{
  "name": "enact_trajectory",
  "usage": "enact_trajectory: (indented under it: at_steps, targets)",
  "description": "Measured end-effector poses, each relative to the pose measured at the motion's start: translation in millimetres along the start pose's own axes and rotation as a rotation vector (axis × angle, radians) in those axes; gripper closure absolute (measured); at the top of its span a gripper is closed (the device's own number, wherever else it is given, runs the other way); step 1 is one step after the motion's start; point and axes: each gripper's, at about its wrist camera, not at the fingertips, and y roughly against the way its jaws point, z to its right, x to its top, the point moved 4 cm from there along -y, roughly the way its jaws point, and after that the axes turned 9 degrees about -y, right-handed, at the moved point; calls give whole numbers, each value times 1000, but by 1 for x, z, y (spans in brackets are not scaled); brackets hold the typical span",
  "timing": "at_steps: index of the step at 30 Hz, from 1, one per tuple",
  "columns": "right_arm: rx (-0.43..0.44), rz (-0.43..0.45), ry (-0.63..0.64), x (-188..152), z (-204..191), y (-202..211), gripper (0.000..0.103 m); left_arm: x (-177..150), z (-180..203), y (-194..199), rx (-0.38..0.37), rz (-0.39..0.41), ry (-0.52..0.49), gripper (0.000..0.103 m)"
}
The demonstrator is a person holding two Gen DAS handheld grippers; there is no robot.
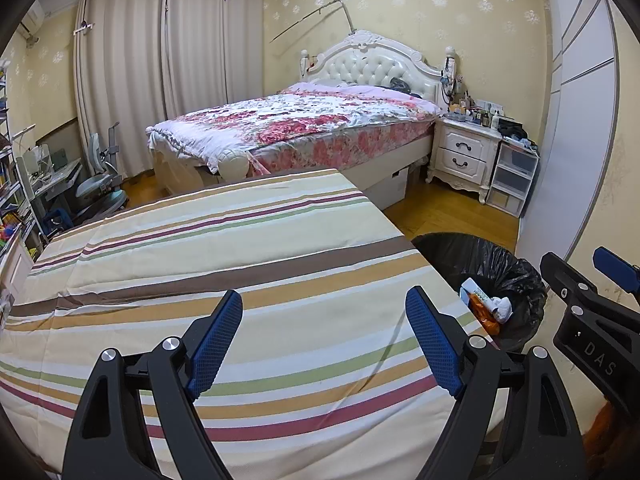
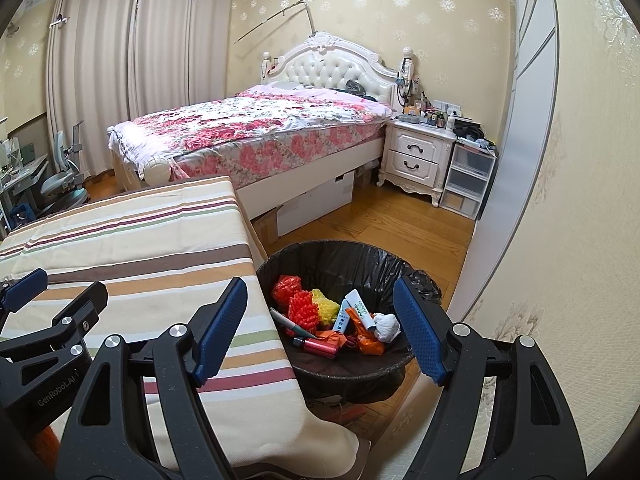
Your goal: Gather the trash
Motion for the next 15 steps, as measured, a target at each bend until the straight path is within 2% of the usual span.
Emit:
enact_trajectory:
  at_steps: [15]
  targets:
    - [-1,0,1,0,-1,0,29,0,0,0,-1,-1,0,22]
